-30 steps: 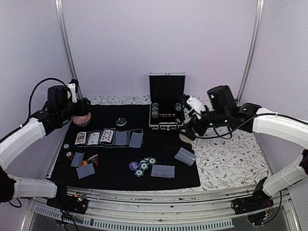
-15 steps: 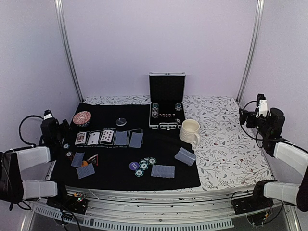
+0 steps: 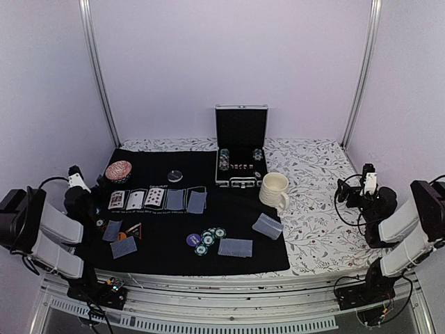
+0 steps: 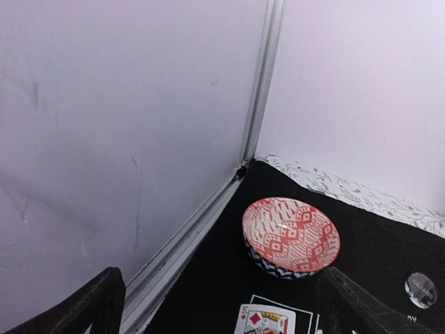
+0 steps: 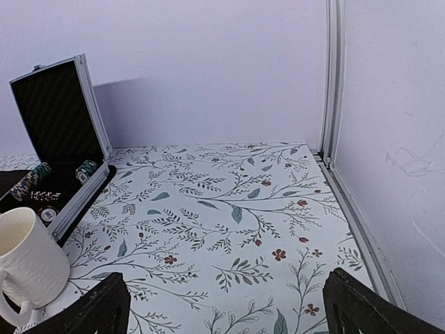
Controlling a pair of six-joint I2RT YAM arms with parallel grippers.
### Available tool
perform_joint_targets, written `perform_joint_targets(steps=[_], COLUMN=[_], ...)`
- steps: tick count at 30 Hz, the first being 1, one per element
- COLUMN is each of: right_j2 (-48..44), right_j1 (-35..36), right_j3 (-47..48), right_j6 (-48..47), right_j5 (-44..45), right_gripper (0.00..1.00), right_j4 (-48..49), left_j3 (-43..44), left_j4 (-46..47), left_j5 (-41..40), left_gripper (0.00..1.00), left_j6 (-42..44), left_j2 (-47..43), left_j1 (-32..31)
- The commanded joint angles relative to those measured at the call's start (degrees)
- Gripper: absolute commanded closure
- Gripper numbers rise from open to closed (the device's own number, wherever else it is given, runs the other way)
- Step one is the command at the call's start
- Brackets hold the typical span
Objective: Distribute texas hold em gaming equipment
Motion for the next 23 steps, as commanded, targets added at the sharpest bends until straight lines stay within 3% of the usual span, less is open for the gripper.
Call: perform_joint_targets(steps=[1,4,5,7,10,12,23], right_j2=[6.49,7.10,6.94,7.00,6.90,6.87,6.95], right_j1=[0.09,0.05,0.20,0.49,0.43,0.49,0.53], right_j3=[0.74,4.94,6.51,6.03,5.85,6.09,6.17], right_j6=[-0.38,-0.38,-0.41,-0.42,-0.42,-0.42,-0.42], right_j5=[-3.69,-3.86,-4.22,-4.10,-3.00,-3.30,-3.14], right_gripper=[0.01,0.01,0.01,0.01,0.01,0.01,0.01], right_j4=[14.97,7.74,4.22,5.26,5.68,5.04,4.90], left_j3=[-0.93,0.52,0.55,1.69,1.93,2.95,4.35], left_j4=[13.24,13.86,19.06,12.03,15.25,10.51,9.90], left_j5=[6.24,8.44,8.14,8.11,7.74,7.99,7.81], left_gripper=[0.02,0.02,0.02,0.02,0.02,0.02,0.02], left_j6=[6.43,8.40,10.34,9.17,10.43,9.45,10.65], left_j2=[4.36,8.70,11.29,8.53,10.42,9.01,10.28], left_j1=[-3.37,-4.46,-4.83,-5.10,-5.10,-5.08,-5.57])
